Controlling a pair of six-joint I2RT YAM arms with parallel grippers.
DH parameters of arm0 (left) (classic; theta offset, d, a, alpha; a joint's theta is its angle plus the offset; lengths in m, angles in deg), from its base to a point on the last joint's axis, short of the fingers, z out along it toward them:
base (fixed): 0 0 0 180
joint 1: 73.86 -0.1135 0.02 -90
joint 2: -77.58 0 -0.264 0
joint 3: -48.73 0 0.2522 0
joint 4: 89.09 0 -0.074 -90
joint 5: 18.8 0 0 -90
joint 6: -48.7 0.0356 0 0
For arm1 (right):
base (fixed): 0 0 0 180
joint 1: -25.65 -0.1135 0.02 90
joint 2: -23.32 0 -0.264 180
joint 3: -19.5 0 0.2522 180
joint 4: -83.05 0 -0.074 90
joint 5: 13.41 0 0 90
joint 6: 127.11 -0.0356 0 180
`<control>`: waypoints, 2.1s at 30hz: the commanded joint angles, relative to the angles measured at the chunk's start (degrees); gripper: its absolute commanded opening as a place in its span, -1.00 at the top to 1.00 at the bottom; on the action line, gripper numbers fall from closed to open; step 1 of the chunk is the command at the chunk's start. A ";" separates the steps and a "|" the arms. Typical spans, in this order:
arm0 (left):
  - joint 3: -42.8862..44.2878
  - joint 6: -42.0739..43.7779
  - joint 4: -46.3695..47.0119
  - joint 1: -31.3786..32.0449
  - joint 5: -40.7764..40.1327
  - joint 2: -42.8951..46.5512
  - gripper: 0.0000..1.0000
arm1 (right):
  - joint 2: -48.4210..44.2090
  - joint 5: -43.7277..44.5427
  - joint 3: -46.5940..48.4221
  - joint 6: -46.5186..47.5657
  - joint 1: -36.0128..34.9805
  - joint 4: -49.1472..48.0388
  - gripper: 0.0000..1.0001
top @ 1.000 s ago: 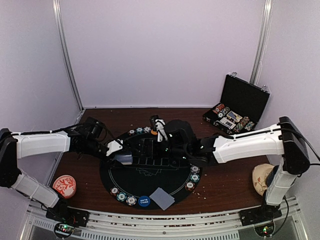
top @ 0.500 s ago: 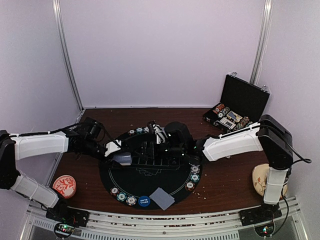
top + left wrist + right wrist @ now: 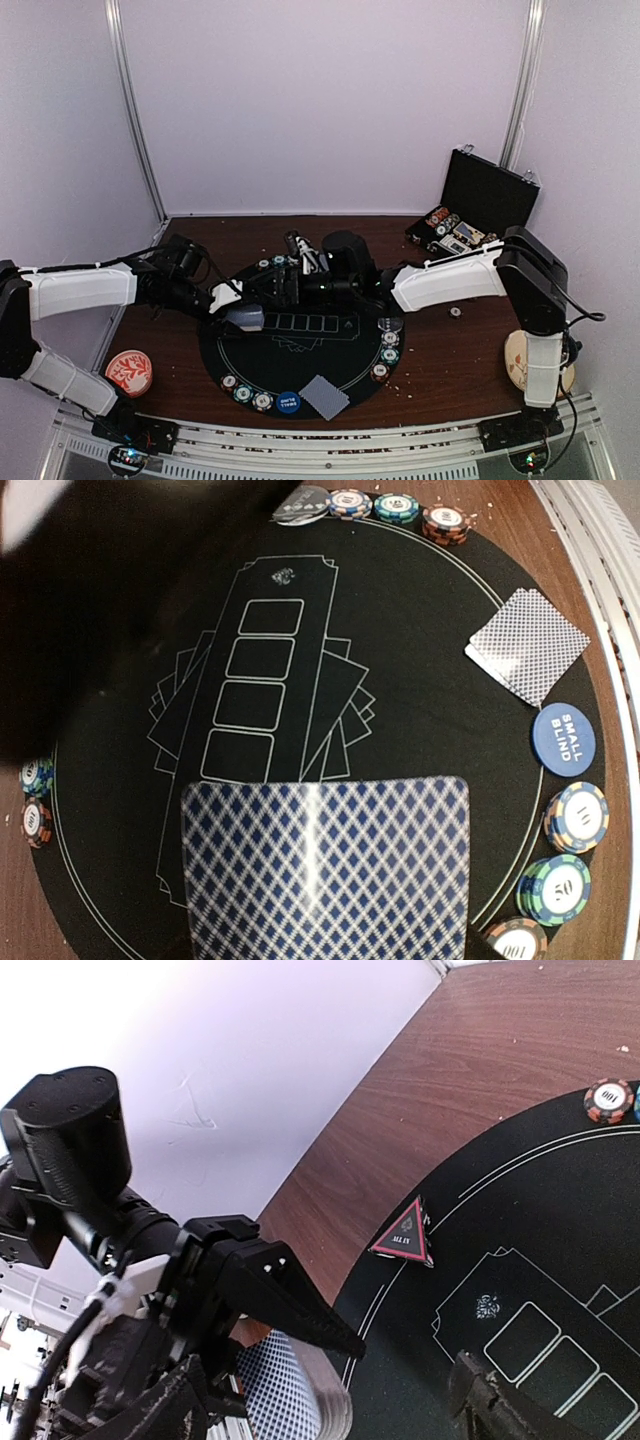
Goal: Distribute texas hold em gaming equipment
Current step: Pick up the poker card from the face-down deck piles.
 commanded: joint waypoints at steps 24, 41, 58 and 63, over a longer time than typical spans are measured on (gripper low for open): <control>0.15 1.25 0.68 0.22 2.27 0.42 0.75 | 9.56 0.34 8.74 5.32 -1.62 9.17 -0.12; 0.29 1.23 0.71 0.28 1.92 -0.32 0.74 | 2.50 2.12 3.37 8.19 0.25 12.52 0.47; 0.55 0.95 0.78 0.25 1.46 -0.71 0.74 | -4.06 -0.28 -0.68 10.01 1.18 12.24 1.00; 0.53 0.69 1.01 0.28 1.24 -0.56 0.74 | -8.94 3.53 -5.84 7.31 4.11 7.46 1.00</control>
